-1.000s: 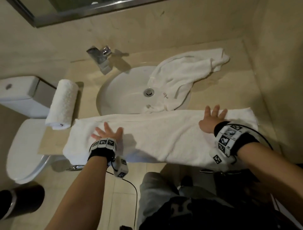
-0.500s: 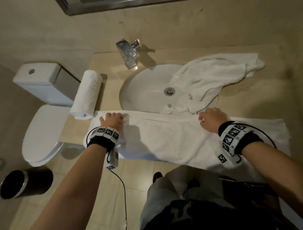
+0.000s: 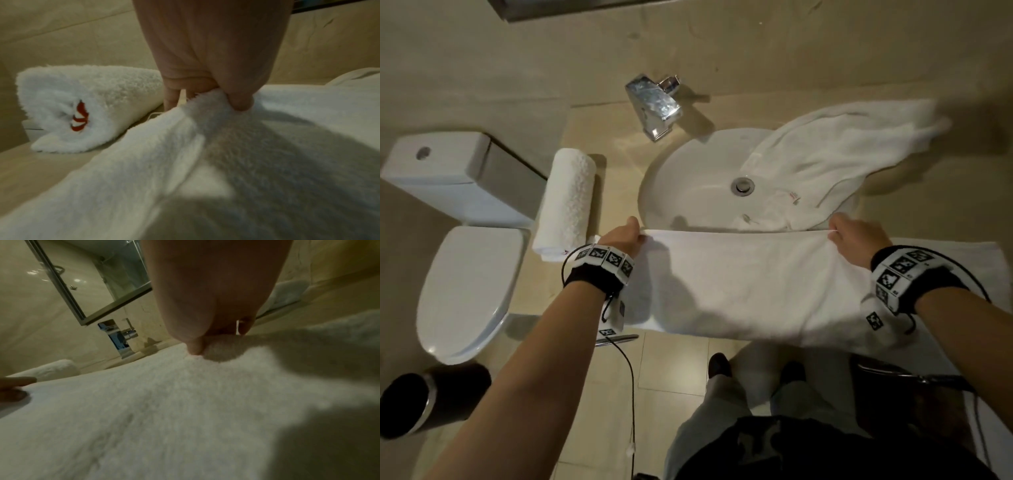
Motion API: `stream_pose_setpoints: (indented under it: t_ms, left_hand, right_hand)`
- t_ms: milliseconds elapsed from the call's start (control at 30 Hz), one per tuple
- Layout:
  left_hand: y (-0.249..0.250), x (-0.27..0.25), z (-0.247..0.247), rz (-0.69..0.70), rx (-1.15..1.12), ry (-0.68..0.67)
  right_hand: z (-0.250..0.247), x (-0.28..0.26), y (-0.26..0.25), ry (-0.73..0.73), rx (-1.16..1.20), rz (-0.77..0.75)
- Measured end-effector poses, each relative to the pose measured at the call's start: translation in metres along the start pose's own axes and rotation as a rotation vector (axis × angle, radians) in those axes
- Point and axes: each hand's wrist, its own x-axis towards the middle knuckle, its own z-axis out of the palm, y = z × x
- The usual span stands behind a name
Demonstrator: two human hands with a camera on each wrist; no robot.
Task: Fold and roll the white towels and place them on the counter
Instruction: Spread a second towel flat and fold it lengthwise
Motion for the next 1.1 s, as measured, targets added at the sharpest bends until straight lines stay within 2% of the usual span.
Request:
stream_pose_setpoints:
  t_ms: [100,233,367,467,567,700,800,867,1000,1067,1100]
  left_hand:
    - [0.004,0.008,0.001,-0.019,0.056,0.018]
    - [0.006,0.014,0.011,-0.155,0.062,0.105]
    - [0.003,0.022,0.021,-0.136,0.173,0.202]
    - [0.0,0.022,0.023,-0.109,-0.059,0.283]
    - [-0.009,0.006,0.025,-0.045,-0.251,0.357]
    - [-0.038,-0.022,0.036,0.002,-0.32,0.43]
    - [-0.058,-0.041,0.042,-0.11,-0.353,0.432]
    - [-0.071,-0.055,0.046,-0.235,-0.434,0.435]
    - [-0.09,-0.07,0.067,-0.487,-0.489,0.366]
    - [-0.099,-0.078,0.07,-0.662,-0.665,0.319]
    - [-0.102,-0.08,0.072,-0.735,-0.747,0.254]
  right_hand:
    - [0.008,0.008,-0.006,0.002,-0.061,0.038]
    - [0.009,0.016,-0.013,-0.032,-0.116,0.123]
    - [0.01,0.019,-0.015,0.016,-0.261,0.111]
    - [0.01,0.014,-0.018,0.078,-0.303,0.097]
    - [0.004,0.012,-0.033,0.053,-0.232,0.094]
    - [-0.007,0.014,-0.071,0.026,-0.145,-0.087]
    - [-0.013,0.017,-0.111,-0.07,-0.094,-0.21]
    - [-0.012,0.02,-0.145,-0.128,-0.048,-0.315]
    - [-0.003,0.032,-0.2,-0.217,-0.013,-0.415]
    - [0.004,0.038,-0.228,-0.223,-0.02,-0.438]
    - [0.008,0.042,-0.241,-0.218,-0.032,-0.449]
